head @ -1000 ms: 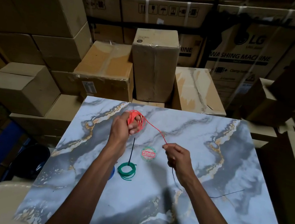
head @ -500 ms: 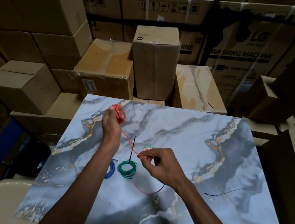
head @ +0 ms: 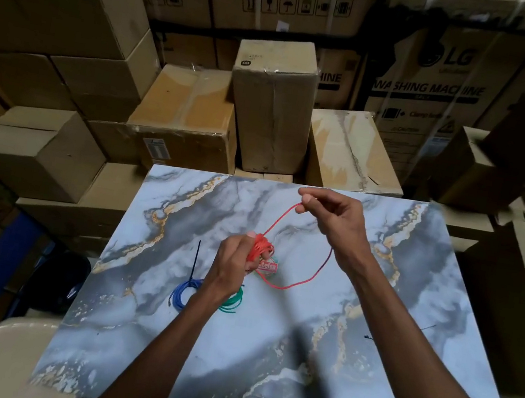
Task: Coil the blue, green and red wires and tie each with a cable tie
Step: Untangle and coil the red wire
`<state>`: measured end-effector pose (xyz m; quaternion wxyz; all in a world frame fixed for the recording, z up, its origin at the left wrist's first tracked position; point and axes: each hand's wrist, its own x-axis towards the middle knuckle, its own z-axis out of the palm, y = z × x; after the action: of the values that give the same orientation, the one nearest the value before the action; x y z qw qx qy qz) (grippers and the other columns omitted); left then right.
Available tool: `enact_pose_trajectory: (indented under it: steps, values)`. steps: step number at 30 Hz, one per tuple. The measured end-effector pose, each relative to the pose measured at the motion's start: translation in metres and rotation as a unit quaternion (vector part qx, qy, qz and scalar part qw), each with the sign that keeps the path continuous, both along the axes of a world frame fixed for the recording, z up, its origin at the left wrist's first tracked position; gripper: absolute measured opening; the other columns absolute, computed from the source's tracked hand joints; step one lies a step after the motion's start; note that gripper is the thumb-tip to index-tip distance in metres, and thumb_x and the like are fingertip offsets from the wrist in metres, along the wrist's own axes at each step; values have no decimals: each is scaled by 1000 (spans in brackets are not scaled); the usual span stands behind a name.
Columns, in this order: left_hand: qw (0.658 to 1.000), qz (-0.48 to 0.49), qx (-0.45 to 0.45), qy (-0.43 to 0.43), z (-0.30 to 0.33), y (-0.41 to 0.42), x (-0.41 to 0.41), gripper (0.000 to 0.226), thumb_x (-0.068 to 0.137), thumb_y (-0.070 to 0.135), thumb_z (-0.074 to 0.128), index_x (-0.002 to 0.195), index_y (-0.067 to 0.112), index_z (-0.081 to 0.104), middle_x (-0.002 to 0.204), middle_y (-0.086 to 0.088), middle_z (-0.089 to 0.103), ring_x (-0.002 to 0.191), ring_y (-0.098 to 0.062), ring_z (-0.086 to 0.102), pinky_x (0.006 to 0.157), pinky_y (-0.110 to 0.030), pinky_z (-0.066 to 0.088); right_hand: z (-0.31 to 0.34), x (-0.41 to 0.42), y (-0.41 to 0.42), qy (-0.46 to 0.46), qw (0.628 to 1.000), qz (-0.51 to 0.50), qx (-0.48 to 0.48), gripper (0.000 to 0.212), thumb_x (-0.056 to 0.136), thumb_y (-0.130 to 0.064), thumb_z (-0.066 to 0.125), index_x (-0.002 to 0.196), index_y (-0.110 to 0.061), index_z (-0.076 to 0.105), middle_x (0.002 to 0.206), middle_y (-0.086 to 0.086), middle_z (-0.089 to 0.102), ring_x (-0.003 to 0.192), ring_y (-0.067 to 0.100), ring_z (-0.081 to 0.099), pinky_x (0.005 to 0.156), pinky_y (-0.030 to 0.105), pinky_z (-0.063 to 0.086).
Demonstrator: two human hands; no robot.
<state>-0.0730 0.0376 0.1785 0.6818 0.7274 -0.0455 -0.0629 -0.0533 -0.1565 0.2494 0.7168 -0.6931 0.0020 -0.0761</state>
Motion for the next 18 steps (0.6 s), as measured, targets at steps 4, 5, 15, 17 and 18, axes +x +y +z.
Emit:
enact_pose_trajectory:
  steps: [4, 5, 15, 17, 18]
  values:
    - [998, 17, -48, 25, 15, -5, 4, 49, 95, 37, 42, 65, 1, 56, 43, 6, 39, 38, -4, 27, 41, -16, 21, -27, 5, -7, 89, 996, -27, 10, 19, 94, -4, 70, 108, 7, 73, 85, 23, 71, 47, -1, 55, 51, 17, 36]
    - [997, 32, -53, 39, 17, -4, 8, 49, 96, 36, 43, 64, 1, 56, 42, 5, 36, 39, -6, 26, 41, -16, 21, -37, 5, -9, 114, 993, -39, 9, 18, 92, -7, 74, 104, 5, 75, 82, 22, 71, 46, 0, 54, 50, 19, 34]
    - [975, 59, -144, 159, 37, -9, 7, 52, 106, 28, 35, 61, 6, 48, 34, 3, 31, 32, -13, 36, 45, -19, 34, -98, 5, -19, 200, 939, -6, -279, 60, 83, -71, 68, 62, -15, 68, 53, -5, 65, 55, 11, 62, 67, 30, 48]
    - [983, 68, -95, 144, 37, -9, 10, 50, 105, 27, 38, 61, 7, 50, 38, 2, 36, 37, -15, 41, 41, -16, 35, -88, 0, -10, 203, 946, 46, -247, 69, 90, -79, 43, 77, -19, 72, 64, 1, 73, 65, 11, 71, 76, 30, 52]
    - [986, 72, -65, 138, 37, -8, 11, 48, 105, 27, 39, 62, 7, 50, 40, 2, 38, 40, -16, 42, 43, -16, 39, -82, -2, -5, 194, 951, 60, -234, 73, 92, -82, 32, 86, -22, 74, 67, 2, 74, 70, 11, 73, 81, 31, 53]
